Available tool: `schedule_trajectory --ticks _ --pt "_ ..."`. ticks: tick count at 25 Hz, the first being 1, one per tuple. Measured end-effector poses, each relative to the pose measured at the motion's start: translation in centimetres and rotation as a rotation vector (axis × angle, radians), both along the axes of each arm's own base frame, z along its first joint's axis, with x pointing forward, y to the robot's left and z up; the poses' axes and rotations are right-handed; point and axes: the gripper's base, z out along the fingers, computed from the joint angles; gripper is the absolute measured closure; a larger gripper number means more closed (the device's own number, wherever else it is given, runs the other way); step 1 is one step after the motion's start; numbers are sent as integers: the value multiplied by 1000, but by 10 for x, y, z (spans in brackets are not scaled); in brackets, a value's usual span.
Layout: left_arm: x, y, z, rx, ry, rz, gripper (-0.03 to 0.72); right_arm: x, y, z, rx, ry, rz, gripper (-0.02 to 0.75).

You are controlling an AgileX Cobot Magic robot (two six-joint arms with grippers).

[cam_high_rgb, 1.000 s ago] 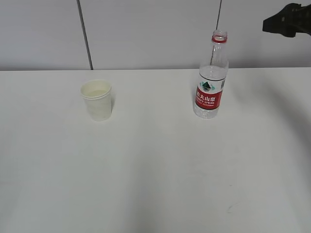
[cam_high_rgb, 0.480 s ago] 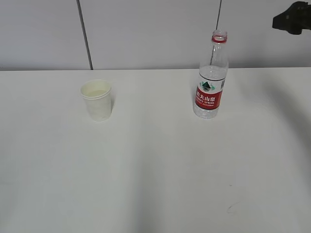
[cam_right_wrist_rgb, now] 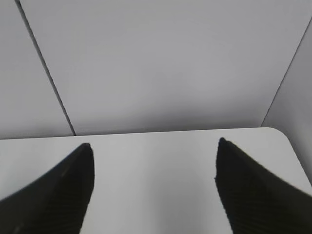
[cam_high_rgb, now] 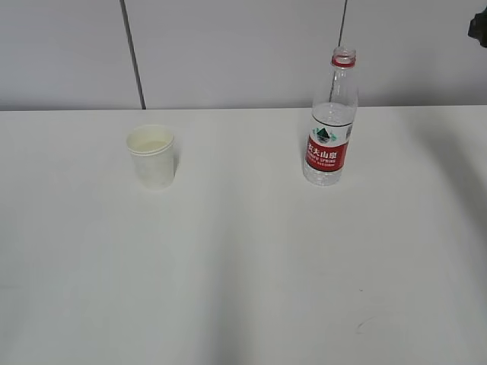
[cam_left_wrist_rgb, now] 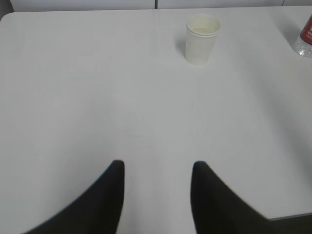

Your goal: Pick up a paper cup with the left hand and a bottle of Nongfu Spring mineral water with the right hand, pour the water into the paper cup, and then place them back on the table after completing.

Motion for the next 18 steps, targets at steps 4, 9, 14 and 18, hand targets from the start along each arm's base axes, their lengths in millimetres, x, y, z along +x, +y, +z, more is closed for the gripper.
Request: schedule_trajectory --ticks 4,9,14,18 --pt "0 0 0 0 0 0 398 0 3 -2 3 5 10 164" --pt "0 0 0 0 0 0 398 -7 11 -8 -59 25 50 164" --pt "0 0 0 0 0 0 398 -23 21 -9 -77 75 -39 164" --pt "0 0 0 0 0 0 398 -41 35 -1 -95 162 -68 164"
